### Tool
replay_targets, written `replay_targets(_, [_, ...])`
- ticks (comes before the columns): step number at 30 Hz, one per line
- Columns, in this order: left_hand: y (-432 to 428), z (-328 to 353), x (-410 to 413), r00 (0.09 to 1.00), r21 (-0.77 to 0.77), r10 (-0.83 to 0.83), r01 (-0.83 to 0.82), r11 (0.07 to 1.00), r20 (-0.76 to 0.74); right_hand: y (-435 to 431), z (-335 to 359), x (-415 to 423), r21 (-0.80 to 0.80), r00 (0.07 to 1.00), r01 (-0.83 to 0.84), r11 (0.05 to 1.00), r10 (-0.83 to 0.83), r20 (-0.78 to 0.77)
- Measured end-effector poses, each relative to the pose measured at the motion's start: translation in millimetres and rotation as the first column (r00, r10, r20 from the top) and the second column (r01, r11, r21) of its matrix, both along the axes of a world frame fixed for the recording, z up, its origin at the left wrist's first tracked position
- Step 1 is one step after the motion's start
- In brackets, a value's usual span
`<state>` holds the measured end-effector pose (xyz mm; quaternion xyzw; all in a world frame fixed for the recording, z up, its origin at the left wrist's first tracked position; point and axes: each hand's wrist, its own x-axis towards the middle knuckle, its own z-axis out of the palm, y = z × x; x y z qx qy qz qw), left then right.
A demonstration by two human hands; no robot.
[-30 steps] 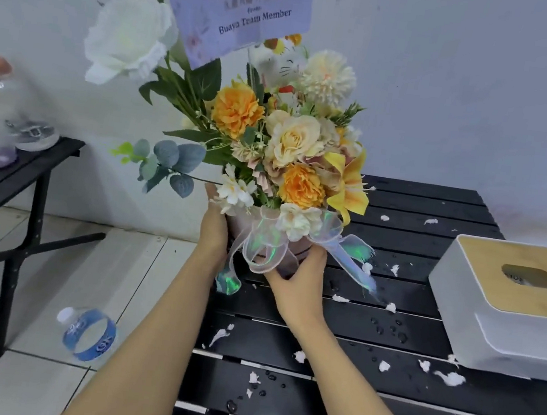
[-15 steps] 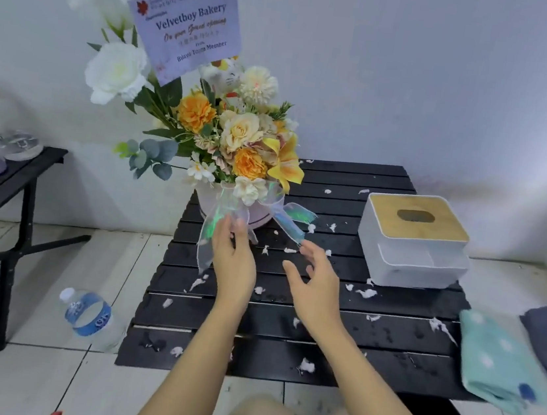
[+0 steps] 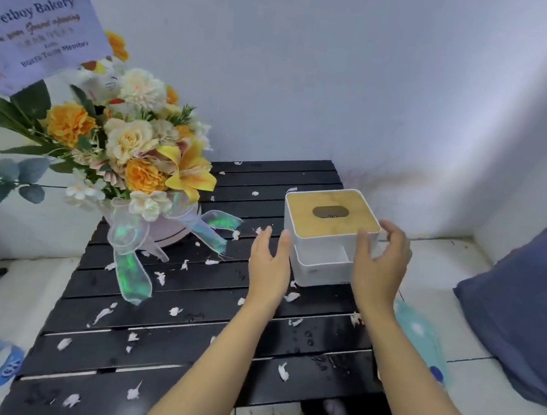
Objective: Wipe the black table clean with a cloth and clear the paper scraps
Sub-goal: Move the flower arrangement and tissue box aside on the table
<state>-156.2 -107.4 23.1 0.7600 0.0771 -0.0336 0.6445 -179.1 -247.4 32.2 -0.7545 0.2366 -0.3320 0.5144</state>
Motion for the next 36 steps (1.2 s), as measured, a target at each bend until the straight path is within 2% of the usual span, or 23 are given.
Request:
replay_targets(3, [-18,4,9,0.993,-0.070,-0.037,0.029,0.997,-0.108,-23,-7,19,0.129,0.988,-0.035,0.991,0.054,-0.147])
replay_targets(6, [-31,7,13,0.988,-0.123,-0.059,0.042,0.991,-0.143,-28,-19,27,0.261,0.967,-0.087,0.961,0.144,-0.209])
replay_targets(11, [-44,-3,18,0.990,-0.188,-0.025,-0.003,0.982,-0.142,-28,-27,29,0.351,0.985,-0.103,0.931,0.144,-0.093])
replay_targets(14, [-46,-4,17,0.988,-0.189,-0.009,-0.021,0.982,-0.154,-26,-26,27,0.398,0.990,-0.082,0.914,0.121,-0.074])
replay_targets(19, [-27,4,8,0.992,-0.164,0.035,-0.055,0.985,-0.121,-2,-14,7,0.400,0.994,-0.093,0.912,0.111,-0.021])
replay_targets(24, [41,24,-5,0.989,-0.146,0.126,-0.136,0.980,-0.078,51,0,-17,0.385,0.951,-0.270,0.883,0.306,-0.034])
replay_targets(30, [153,35,-41,0.960,-0.070,0.253,-0.262,0.962,-0.122,140,3,-53,0.417,0.820,-0.504,0.756,0.571,-0.044])
replay_targets(36, [232,37,-79,0.936,-0.024,0.328,-0.333,0.943,-0.128,207,6,-77,0.425,0.749,-0.591,0.686,0.662,-0.029])
